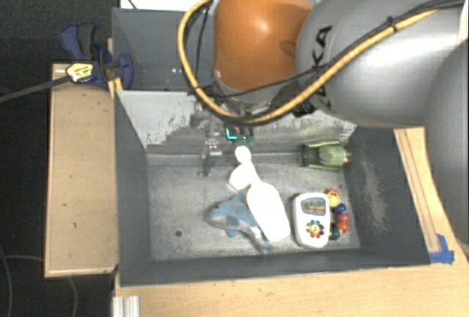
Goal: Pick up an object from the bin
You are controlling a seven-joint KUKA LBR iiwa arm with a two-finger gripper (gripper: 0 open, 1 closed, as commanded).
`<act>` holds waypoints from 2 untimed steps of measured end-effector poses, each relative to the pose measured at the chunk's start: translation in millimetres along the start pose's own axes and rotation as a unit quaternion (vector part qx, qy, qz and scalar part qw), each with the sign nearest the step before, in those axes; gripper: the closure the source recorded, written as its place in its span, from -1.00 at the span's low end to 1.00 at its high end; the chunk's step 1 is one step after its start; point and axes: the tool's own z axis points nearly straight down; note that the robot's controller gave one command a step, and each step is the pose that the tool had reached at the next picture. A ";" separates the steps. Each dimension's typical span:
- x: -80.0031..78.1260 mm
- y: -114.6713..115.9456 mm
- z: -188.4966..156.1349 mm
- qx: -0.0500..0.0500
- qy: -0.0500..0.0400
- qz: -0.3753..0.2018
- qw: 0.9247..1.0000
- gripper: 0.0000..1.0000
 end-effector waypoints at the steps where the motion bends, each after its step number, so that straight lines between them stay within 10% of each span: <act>1: -1.7 -1.3 -5.1 -0.001 -0.004 0.003 1.000 -1.00; 2: 15.0 -47.2 80.2 0.000 -0.005 -0.043 0.999 -1.00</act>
Offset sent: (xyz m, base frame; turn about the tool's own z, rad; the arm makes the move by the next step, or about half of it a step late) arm -0.0346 -0.0974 -0.1742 -0.1791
